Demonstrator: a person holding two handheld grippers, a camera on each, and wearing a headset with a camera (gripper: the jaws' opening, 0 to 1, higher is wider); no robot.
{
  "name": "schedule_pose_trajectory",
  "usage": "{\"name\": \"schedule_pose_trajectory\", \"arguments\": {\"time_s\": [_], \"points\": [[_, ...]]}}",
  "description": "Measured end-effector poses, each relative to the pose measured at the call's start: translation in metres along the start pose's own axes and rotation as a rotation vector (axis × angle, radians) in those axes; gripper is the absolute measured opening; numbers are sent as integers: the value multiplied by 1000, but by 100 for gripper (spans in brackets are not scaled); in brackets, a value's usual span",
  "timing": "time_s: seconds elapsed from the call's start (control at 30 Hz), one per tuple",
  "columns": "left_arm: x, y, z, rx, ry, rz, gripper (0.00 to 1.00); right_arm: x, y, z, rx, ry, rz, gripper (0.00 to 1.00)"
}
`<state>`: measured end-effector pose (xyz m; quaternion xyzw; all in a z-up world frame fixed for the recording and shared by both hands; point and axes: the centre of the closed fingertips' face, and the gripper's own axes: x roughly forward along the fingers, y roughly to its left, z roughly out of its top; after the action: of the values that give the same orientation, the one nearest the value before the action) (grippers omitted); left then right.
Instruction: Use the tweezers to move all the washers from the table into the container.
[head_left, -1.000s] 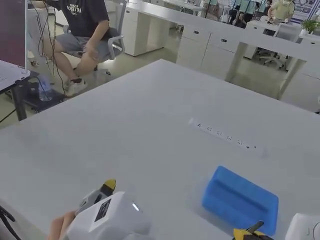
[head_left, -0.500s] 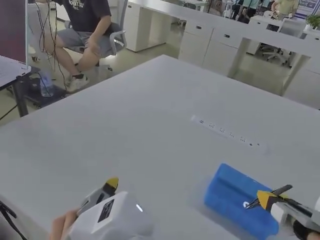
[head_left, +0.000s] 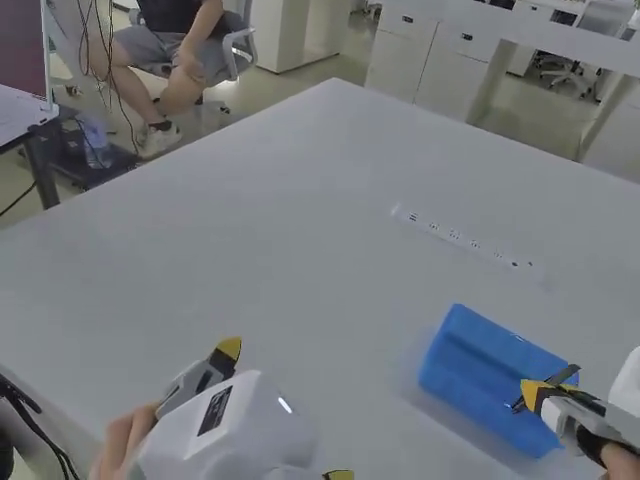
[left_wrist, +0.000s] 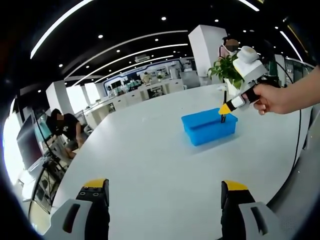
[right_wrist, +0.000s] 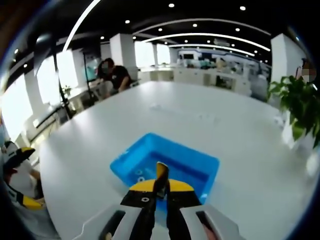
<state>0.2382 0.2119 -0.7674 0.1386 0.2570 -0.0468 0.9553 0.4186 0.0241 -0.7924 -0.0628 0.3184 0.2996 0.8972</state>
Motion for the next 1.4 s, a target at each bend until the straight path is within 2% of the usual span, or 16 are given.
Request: {"name": "schedule_pose_trajectory", "arguments": {"time_s": [0.13, 0.47, 0.6, 0.7, 0.8, 0.97, 1.03, 1.2, 1.3, 1.33, 1.4], "points": [[1, -4, -2, 8, 12, -15, 96, 3, -1, -4, -3, 14, -2, 3], [1, -3, -3, 9, 18, -11, 95, 9, -2, -15, -21, 41, -7, 3], [1, -2, -3, 8, 18, -10, 95, 8, -3, -15, -43, 20, -10, 4], [2, -5, -5, 9, 27, -23, 92, 7, -3, -14, -32, 30, -11, 4], [3, -8, -10, 16, 60, -39, 87, -4, 2, 0, -26, -26, -14, 4], [2, -17, -9, 6, 62, -89, 85, -27, 13, 18, -52, -98, -4, 4], [1, -18, -8, 6, 64, -102, 86, -39, 25, 23, -70, -130, 10, 4], [-6, -24, 1, 1, 41, -151, 77, -63, 43, 22, -113, -154, 47, 4], [-12, -34, 16, 5, 8, -203, 66, -71, 53, 17, -109, -152, 78, 4], [-15, -40, 26, 9, -30, -238, 62, -74, 59, 14, -107, -145, 102, 4], [-19, -50, 37, -5, -38, -283, 58, -79, 68, 7, -125, -129, 128, 4]]}}
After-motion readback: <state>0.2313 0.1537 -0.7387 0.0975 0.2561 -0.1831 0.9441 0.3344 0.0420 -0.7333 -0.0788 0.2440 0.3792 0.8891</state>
